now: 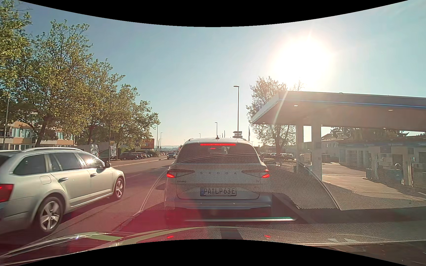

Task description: Follow the waypoints while adhering to traffic rules and regulations

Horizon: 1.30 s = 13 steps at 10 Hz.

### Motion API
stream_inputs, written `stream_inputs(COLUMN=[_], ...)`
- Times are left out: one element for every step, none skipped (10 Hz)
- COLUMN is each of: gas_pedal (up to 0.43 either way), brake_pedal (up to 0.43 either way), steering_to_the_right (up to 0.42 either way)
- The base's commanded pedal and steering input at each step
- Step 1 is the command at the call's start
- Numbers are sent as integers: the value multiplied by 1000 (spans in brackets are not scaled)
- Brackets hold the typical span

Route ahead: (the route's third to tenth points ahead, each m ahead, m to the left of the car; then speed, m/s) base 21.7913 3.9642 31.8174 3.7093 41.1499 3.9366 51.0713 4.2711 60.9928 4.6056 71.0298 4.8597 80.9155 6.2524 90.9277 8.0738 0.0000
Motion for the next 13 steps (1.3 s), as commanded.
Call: stream_inputs(gas_pedal=[0, 0, 0, 0, 0, 0, 0, 0, 0, 0, 0, 0, 0], brake_pedal=[244, 244, 244, 250, 244, 244, 244, 244, 250, 244, 244, 244, 244], steering_to_the_right=[-7, -7, -8, -7, -7, -7, -7, -7, -8, -7, -7, -8, -7])
